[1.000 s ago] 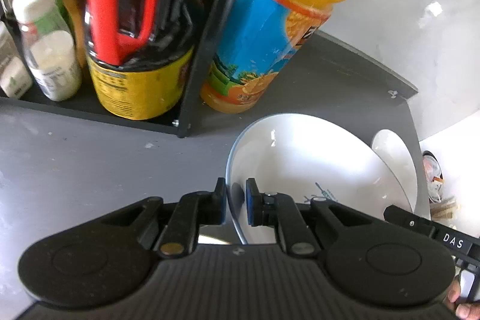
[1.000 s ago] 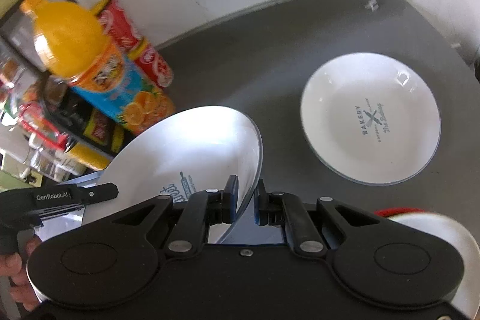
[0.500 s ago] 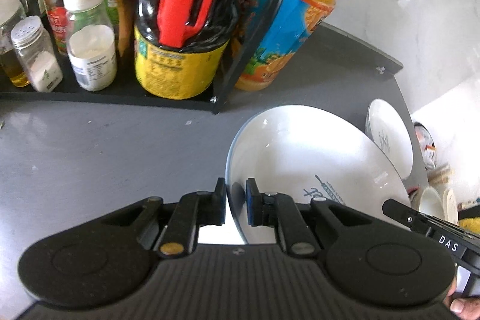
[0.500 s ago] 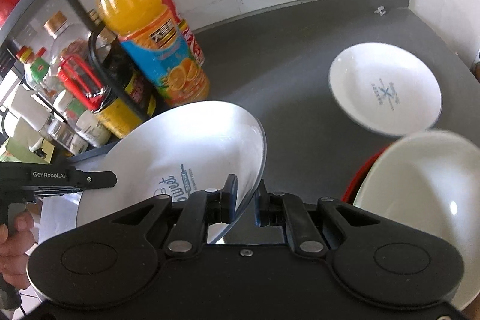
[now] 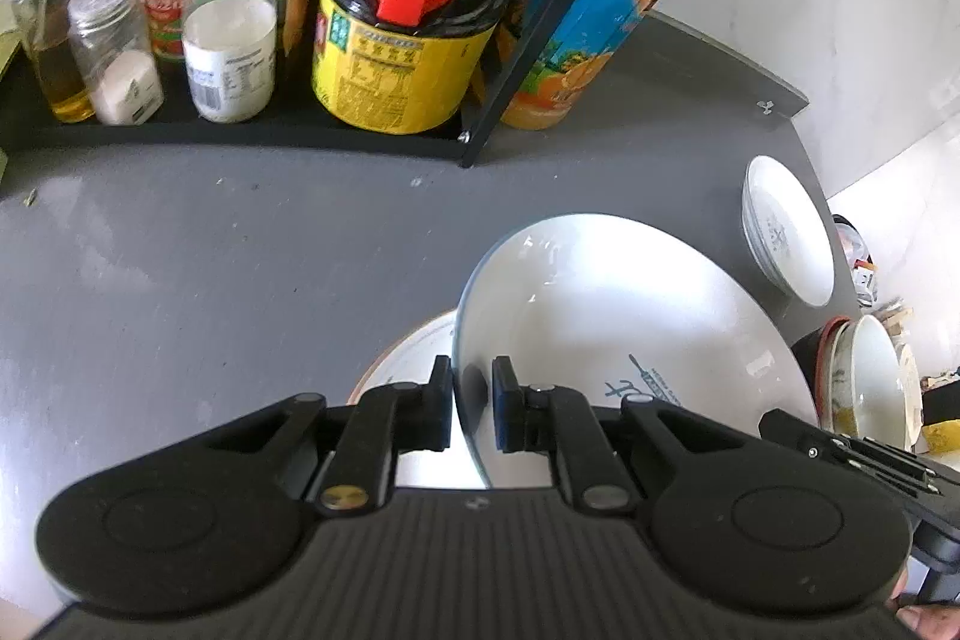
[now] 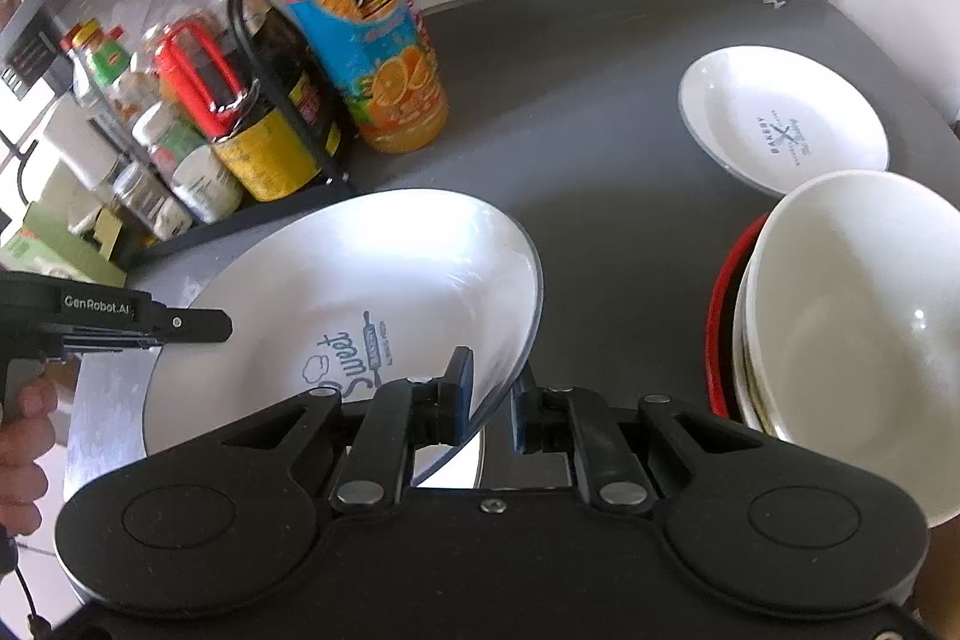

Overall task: Organize plates and bowls
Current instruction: 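Lift the 'Sweet' plate with both grippers over the orange-rimmed plate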

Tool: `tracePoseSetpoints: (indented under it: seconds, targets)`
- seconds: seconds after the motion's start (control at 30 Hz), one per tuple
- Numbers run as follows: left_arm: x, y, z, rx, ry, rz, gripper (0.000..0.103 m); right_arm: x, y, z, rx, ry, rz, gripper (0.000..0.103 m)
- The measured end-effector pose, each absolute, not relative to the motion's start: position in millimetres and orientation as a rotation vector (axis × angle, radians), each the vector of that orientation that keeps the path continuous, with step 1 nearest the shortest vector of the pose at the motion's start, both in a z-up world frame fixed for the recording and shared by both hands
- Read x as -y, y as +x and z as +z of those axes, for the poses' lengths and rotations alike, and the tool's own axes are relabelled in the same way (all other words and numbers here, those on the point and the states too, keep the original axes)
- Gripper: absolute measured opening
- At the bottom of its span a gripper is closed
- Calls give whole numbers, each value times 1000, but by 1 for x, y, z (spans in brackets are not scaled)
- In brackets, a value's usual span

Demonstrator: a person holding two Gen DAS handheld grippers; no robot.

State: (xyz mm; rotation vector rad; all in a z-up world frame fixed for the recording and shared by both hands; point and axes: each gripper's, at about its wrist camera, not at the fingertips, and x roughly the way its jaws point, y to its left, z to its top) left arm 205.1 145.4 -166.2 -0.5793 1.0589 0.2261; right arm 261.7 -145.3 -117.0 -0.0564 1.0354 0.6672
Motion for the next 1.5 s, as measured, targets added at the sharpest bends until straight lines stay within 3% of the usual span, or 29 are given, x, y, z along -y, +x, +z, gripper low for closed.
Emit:
tracePoseSetpoints:
  seconds: [1.17,1.5]
  targets:
    - [-141,162,-195,-1108,-552,279,12,137,218,-144,-1055,-165,670,13]
    - [-139,163,-199,-1104,-513,282,14,140,220,-147,-1139,-122,667,15]
